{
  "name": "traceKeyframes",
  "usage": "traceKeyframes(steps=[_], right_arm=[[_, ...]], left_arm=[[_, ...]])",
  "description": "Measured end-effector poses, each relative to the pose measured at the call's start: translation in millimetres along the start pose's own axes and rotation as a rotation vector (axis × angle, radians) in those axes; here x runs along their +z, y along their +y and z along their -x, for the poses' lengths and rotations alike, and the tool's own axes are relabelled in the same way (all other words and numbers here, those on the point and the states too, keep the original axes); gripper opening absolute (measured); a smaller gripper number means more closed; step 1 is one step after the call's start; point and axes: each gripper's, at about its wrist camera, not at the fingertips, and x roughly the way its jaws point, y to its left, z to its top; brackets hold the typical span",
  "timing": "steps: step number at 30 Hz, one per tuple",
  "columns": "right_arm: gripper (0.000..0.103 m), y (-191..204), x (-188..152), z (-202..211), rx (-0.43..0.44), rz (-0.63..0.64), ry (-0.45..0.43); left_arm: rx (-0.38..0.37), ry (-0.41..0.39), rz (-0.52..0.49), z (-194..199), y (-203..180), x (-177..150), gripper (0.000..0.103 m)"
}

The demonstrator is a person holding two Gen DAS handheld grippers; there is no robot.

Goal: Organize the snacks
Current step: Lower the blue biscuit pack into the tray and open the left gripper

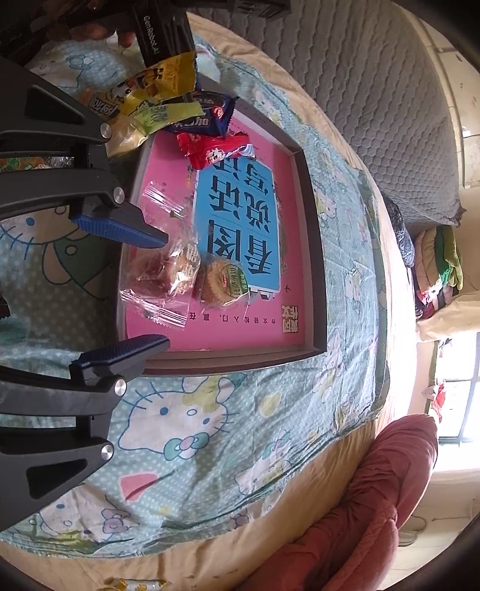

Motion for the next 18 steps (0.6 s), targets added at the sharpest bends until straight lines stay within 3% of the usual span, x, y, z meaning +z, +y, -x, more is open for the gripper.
traceKeyframes(steps=[7,18], right_arm=[[0.05,-1,1,-2,-0.05,0.01,0.0],[0.052,-4,3,-4,-0.06,0.007,-0.005]], left_arm=[[0.004,0.0,0.005,6,1,1,0.059],[0.006,-0.017,0.004,14,3,6,0.063]])
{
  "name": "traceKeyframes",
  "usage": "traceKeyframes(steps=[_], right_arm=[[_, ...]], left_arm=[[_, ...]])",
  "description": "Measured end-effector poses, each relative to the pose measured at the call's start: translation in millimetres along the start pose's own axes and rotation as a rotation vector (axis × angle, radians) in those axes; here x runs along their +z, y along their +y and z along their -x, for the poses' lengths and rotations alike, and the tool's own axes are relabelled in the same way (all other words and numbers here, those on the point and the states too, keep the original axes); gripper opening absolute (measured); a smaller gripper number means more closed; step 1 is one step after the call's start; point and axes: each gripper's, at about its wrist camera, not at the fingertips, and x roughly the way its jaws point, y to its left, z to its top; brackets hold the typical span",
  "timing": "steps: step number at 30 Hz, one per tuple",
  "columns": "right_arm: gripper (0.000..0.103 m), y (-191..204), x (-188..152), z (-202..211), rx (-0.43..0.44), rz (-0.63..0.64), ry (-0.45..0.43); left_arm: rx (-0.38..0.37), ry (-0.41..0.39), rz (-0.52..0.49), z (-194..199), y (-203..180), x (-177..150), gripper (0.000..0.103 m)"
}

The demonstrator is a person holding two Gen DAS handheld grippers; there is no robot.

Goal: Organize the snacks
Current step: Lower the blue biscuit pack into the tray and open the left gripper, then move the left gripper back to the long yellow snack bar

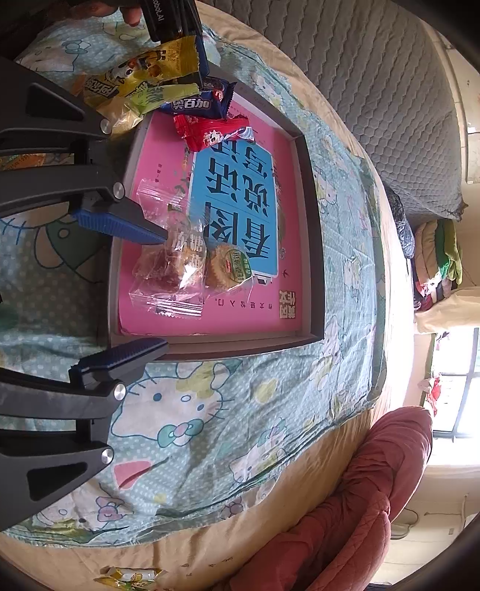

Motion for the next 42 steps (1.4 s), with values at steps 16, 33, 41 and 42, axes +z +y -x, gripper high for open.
traceKeyframes(steps=[16,33,41,42], right_arm=[[0.064,-9,6,20,0.01,-0.048,-0.075],[0.082,-6,14,47,0.057,-0.051,-0.193],[0.085,1,13,59,0.097,-0.031,-0.225],[0.085,2,13,60,0.101,-0.028,-0.229]], left_arm=[[0.007,-0.041,0.008,19,5,3,0.065],[-0.02,-0.117,0.016,51,5,7,0.074],[-0.034,-0.129,0.005,60,-2,3,0.074],[-0.034,-0.126,0.0,61,-4,2,0.074]])
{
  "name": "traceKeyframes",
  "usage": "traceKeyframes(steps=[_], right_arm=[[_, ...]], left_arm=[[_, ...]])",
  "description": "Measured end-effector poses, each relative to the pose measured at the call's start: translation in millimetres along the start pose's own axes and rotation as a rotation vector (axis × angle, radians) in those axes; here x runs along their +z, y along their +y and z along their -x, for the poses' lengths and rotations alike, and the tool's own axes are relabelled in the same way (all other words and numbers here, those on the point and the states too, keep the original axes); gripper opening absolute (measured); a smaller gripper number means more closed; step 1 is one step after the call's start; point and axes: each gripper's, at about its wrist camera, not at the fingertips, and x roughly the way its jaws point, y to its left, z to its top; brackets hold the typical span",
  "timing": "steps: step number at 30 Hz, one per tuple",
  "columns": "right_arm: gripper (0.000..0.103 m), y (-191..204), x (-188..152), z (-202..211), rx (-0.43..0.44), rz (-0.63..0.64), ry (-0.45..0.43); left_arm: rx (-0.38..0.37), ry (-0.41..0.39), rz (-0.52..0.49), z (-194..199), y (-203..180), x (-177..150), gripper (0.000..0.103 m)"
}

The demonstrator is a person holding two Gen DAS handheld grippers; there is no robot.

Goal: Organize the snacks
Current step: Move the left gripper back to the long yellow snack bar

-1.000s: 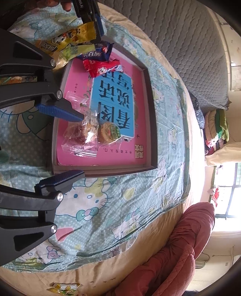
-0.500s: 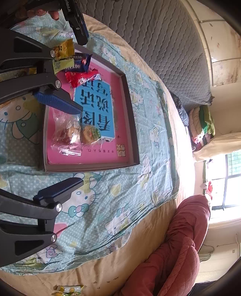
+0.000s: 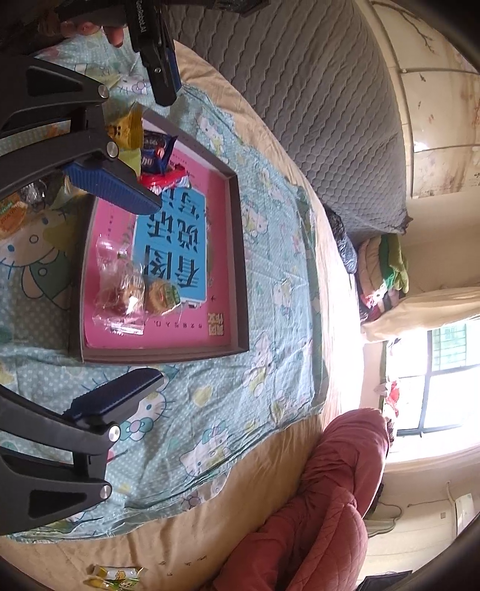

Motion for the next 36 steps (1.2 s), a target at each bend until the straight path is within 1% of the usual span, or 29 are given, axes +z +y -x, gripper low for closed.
traceKeyframes(steps=[7,10,13,19,27,31,34,36], right_arm=[[0.087,5,-2,5,0.026,0.011,0.002],[0.088,7,-4,8,0.049,0.013,0.008],[0.092,12,-7,11,0.078,0.015,0.016],[0.092,22,-13,13,0.097,0.031,0.04],[0.095,33,-22,11,0.136,0.03,0.1],[0.095,35,-27,9,0.177,0.012,0.132],[0.095,40,-31,10,0.183,0.029,0.149],[0.095,44,-34,9,0.173,0.05,0.161]], left_arm=[[-0.007,0.007,-0.027,2,-11,-6,0.074],[-0.012,0.009,-0.036,4,-15,-8,0.074],[-0.016,0.014,-0.049,5,-20,-10,0.074],[-0.024,0.029,-0.063,5,-26,-15,0.074],[-0.039,0.055,-0.07,3,-31,-21,0.074],[-0.048,0.073,-0.076,1,-34,-24,0.074],[-0.067,0.097,-0.085,-3,-37,-26,0.074],[-0.078,0.112,-0.081,-6,-36,-29,0.074]])
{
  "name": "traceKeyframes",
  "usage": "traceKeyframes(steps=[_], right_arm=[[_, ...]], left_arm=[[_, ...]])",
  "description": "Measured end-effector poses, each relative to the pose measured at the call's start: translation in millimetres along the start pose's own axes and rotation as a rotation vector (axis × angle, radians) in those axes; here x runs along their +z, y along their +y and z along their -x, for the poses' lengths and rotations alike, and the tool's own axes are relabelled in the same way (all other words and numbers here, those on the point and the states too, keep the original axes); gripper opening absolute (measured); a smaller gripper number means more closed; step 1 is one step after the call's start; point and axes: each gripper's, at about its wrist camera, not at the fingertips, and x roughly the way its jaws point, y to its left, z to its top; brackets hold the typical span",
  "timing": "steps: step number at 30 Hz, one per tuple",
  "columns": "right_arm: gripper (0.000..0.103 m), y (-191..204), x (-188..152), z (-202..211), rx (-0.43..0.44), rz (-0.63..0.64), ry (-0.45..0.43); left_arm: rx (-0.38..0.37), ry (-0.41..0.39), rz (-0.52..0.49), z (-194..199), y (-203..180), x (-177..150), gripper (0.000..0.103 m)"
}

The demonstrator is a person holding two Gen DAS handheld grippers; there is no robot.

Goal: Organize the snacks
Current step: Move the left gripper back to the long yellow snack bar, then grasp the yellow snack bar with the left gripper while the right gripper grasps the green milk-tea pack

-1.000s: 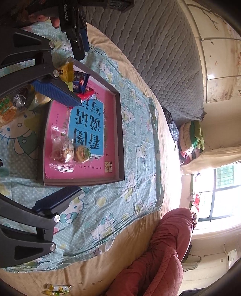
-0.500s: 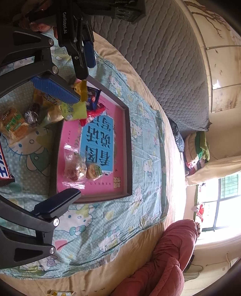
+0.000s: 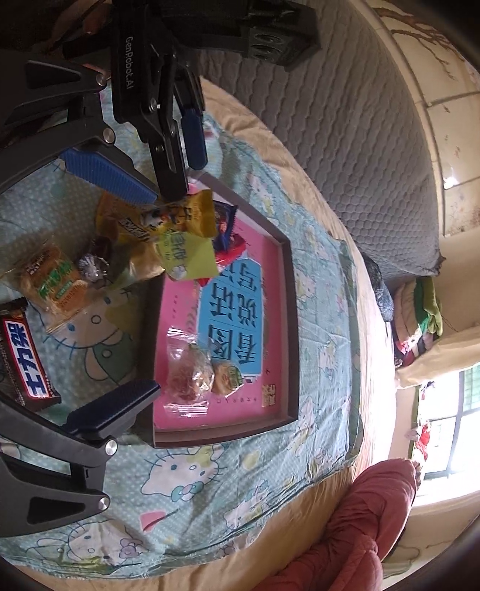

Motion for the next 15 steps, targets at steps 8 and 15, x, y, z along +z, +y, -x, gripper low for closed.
traceKeyframes(steps=[8,15], right_arm=[[0.096,11,-11,-8,-0.059,0.059,0.057],[0.096,9,-13,-14,-0.07,0.055,0.073]], left_arm=[[-0.037,0.038,0.022,-13,1,-5,0.074],[-0.06,0.033,0.049,-18,6,-4,0.067]])
